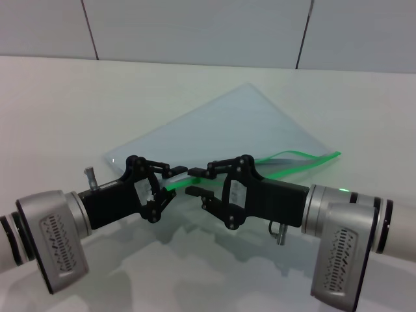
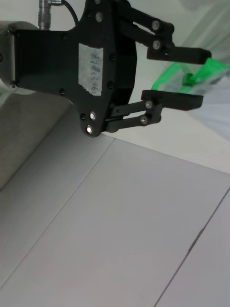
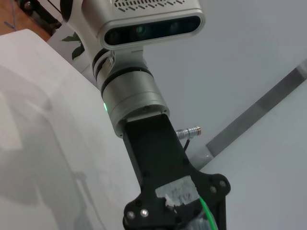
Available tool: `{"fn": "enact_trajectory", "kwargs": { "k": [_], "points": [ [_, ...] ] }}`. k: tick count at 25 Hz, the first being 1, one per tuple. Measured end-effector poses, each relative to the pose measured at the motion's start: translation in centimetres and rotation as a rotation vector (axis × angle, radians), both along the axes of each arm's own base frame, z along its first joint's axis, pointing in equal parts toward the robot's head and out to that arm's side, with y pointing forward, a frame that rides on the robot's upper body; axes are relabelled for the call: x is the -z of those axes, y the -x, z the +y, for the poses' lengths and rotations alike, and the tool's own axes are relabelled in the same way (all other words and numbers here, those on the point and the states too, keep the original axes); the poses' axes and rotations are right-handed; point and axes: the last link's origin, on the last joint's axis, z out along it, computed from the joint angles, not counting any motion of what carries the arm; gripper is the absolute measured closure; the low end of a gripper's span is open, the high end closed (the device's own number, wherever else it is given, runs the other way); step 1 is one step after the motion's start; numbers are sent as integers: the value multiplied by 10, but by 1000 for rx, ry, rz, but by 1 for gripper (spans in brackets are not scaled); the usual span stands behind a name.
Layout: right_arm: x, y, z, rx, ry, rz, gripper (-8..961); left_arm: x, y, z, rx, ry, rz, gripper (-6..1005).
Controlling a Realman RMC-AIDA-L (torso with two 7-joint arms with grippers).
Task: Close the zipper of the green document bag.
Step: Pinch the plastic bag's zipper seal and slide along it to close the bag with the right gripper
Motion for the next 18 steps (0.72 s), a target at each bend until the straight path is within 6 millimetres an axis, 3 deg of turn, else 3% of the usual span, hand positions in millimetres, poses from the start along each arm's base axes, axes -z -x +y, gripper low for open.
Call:
{"fn": "enact_trajectory", "kwargs": {
  "k": [15, 18],
  "points": [
    [0, 0, 0, 0, 0, 2, 762, 1, 0, -1, 1, 4, 2, 944],
    [0, 0, 0, -3, -2, 1, 872, 1, 0, -1, 1, 4, 2, 944]
  ]
}}
